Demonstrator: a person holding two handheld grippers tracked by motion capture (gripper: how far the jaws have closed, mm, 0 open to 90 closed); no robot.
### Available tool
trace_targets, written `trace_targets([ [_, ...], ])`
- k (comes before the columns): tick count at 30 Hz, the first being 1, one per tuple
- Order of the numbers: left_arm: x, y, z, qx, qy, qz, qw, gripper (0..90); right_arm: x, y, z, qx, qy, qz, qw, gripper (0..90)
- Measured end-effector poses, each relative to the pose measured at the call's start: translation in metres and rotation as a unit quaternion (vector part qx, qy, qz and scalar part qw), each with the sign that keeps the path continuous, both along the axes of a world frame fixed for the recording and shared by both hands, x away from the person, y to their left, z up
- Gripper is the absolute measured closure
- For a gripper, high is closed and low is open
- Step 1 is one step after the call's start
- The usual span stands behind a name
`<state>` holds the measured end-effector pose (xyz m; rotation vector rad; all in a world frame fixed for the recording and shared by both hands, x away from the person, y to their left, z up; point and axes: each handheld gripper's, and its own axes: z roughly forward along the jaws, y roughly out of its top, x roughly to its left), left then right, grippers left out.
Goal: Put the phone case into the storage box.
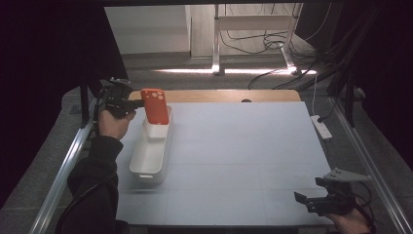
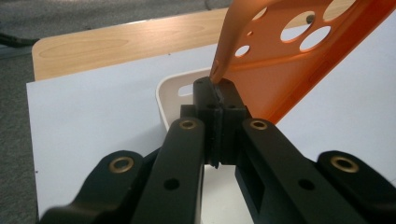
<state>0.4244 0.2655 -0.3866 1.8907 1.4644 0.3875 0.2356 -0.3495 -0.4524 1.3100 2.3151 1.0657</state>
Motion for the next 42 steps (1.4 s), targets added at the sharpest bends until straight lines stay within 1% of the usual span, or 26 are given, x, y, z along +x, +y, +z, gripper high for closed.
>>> trace_targets([
  [1,0.001,-0.001,-0.001,0.001,0.002,0.0,1.0,89.6,0.0,0.0,0.0,-0.001,0.0,0.0,1.0,2.3],
  [3,0.003,-0.002,-0.004,0.009,0.004,0.0,0.9999,89.6,0.0,0.0,0.0,-0.002,0.001,0.001,1.0,2.3],
  [9,0.011,-0.003,-0.016,0.014,0.016,0.005,0.9998,89.6,0.0,0.0,0.0,-0.003,0.002,0.001,1.0,2.5],
  [15,0.016,0.0,-0.029,0.01,0.024,0.01,0.9996,89.6,0.0,0.0,0.0,-0.003,0.002,0.002,1.0,2.6],
  [22,0.021,0.0,-0.042,-0.004,0.036,0.019,0.9992,89.6,0.0,0.001,0.0,-0.005,0.002,0.001,1.0,2.7],
  [24,0.023,0.001,-0.045,0.0,0.039,0.019,0.9991,89.6,0.0,0.001,0.0,-0.005,0.003,0.0,1.0,2.7],
  [25,0.023,0.0,-0.046,-0.004,0.042,0.022,0.9989,89.6,0.0,0.001,0.0,-0.005,0.003,0.0,1.0,2.7],
  [31,0.028,-0.001,-0.055,0.0,0.051,0.024,0.9984,89.6,0.0,0.001,0.0,-0.006,0.002,0.0,1.0,2.9],
  [37,0.032,-0.006,-0.06,0.0,0.05,0.032,0.9983,89.6,0.0,0.001,0.0,-0.006,0.002,-0.001,1.0,3.2],
  [38,0.033,-0.006,-0.061,0.005,0.049,0.035,0.9982,89.6,0.0,0.001,0.0,-0.006,0.001,0.0,1.0,3.2],
  [40,0.035,-0.006,-0.062,0.004,0.048,0.039,0.9981,89.6,0.0,0.001,0.0,-0.006,0.002,0.0,1.0,3.2],
  [42,0.036,-0.007,-0.063,0.007,0.043,0.042,0.9981,89.1,0.0,0.001,0.0,-0.007,0.001,0.0,1.0,3.2],
])
